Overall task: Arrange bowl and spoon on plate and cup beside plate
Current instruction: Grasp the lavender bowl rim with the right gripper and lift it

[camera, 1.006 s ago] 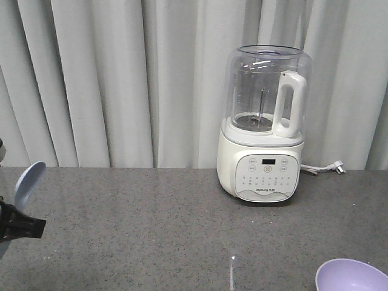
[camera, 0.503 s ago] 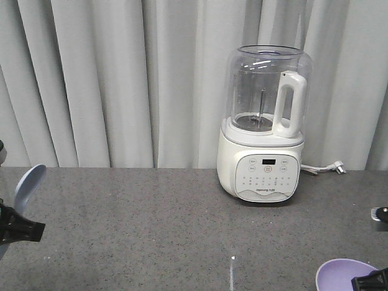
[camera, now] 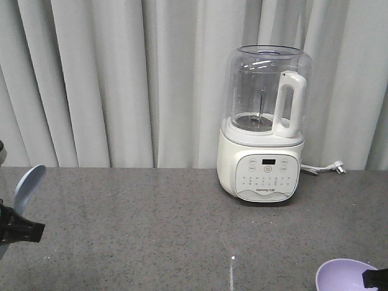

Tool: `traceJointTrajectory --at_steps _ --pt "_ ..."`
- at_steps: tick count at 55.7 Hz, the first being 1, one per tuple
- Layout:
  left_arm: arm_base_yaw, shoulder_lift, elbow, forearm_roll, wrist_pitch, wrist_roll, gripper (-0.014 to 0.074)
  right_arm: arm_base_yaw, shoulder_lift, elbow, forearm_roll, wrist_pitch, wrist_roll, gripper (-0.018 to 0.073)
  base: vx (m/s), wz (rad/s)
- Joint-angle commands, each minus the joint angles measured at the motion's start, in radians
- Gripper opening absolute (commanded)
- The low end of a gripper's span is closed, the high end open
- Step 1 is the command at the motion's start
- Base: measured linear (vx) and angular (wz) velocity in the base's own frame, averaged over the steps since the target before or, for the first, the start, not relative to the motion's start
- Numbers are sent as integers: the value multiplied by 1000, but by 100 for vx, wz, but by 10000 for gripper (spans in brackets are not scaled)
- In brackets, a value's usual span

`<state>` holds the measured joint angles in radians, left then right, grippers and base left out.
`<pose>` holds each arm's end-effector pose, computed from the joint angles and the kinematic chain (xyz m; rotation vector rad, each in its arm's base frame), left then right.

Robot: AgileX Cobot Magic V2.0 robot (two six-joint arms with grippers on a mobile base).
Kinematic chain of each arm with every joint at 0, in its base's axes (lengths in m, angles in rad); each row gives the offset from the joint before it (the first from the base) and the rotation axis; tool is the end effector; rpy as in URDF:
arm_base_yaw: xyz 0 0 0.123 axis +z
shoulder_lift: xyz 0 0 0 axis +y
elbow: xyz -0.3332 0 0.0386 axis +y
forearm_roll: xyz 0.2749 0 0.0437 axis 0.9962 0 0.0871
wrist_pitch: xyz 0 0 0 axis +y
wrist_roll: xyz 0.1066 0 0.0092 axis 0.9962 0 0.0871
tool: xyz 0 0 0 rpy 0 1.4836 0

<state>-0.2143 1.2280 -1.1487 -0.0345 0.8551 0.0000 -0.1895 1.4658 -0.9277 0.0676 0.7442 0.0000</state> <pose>0.2658 -0.0607 0.3914 0.2436 2.4098 -0.1397 0.2967 -0.0519 0.2556 0.3177 2.7441 0.0263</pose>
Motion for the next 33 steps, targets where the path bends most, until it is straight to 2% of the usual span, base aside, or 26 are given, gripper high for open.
traceJointTrajectory --at_steps 1,6,14,25,33 --pt "-2 -27 -24 -9 -53 0 -6 -6 -6 -35 11 -63 -29 389 0 0" --pt "-2 -27 -24 -9 -53 0 -6 -6 12 -35 23 -68 -48 277 0 0" --pt "-2 -27 -24 -9 -53 0 -6 -6 33 -35 40 -65 -79 -6 0 0" --pt "-2 -27 -24 -6 -80 0 -6 -6 -1 -35 37 -49 -121 -12 0 0" --pt "-2 -42 -16 -9 -140 0 -6 -5 -120 -35 62 -55 -193 -11 0 0"
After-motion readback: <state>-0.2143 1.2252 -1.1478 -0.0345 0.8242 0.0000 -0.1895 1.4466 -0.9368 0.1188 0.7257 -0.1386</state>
